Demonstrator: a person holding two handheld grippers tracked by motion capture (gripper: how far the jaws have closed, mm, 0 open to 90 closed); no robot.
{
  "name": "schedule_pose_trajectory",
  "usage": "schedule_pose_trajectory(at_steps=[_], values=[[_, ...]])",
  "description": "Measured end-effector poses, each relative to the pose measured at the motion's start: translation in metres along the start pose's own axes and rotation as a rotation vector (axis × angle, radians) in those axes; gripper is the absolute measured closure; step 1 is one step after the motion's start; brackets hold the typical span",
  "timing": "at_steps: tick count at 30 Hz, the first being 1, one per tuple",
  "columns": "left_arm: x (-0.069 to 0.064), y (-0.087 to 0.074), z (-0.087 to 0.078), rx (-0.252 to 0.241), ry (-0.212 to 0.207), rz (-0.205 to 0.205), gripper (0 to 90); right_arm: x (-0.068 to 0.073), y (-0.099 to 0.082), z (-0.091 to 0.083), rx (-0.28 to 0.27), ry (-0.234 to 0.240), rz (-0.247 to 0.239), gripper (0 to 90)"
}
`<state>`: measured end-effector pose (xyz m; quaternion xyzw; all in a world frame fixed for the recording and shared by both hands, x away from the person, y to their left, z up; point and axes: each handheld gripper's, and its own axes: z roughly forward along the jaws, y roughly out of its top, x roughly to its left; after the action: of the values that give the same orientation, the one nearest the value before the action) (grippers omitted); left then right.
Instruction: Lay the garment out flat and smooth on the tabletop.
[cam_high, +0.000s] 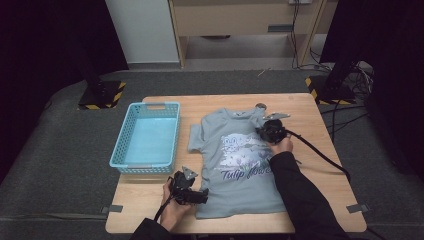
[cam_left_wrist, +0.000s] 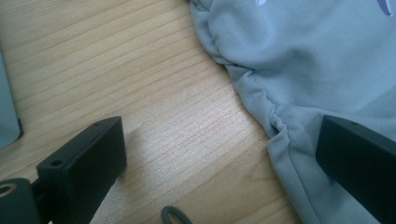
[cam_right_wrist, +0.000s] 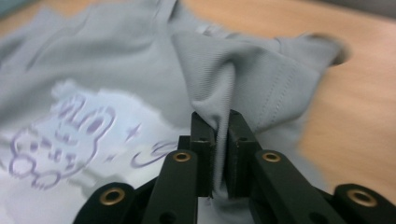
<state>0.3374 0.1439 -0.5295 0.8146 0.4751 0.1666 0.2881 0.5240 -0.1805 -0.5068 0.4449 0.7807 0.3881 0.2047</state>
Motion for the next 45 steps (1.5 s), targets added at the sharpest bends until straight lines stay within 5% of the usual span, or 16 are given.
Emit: schedule_pose_trajectory(at_steps=[6,8,14,20,23,26,30,34,39,45], values=[[0.0,0.0,0.0,-0.002,0.0,0.0,0.9,0.019,-0.018,0.018,0.048,0.038,-0.066,69.6],[0.0,0.0,0.0,0.0,-0.001,0.0,0.9,0.017,-0.012,0.009,0.019,0.072,-0.042,60.0],[0.0,0.0,0.0,0.0,-0.001,0.001,0.9,0.001,0.009,-0.01,-0.084,0.076,0.029,53.7],[0.0,0.0,0.0,-0.003,-0.005,0.005,0.9,-0.007,0.015,0.01,-0.028,0.037,0.007,46.4],[0.0,0.0,0.001,-0.004,-0.006,0.006,0.9,-0.009,0.015,0.02,0.0,0.024,0.007,50.4],[0.0,0.0,0.001,-0.006,-0.006,0.007,0.9,-0.01,0.012,0.029,0.049,0.009,-0.003,74.8],[0.0,0.0,0.0,-0.008,-0.005,0.006,0.9,-0.011,0.016,0.017,0.002,0.008,-0.006,86.3],[0.0,0.0,0.0,-0.006,-0.003,0.004,1.0,-0.026,0.03,-0.006,-0.053,-0.043,0.028,87.5],[0.0,0.0,0.0,-0.006,-0.003,0.004,1.0,-0.063,0.044,-0.045,-0.111,-0.17,0.108,87.6],[0.0,-0.001,0.0,-0.006,-0.001,0.001,1.0,-0.105,0.04,-0.071,-0.115,-0.317,0.164,87.5]])
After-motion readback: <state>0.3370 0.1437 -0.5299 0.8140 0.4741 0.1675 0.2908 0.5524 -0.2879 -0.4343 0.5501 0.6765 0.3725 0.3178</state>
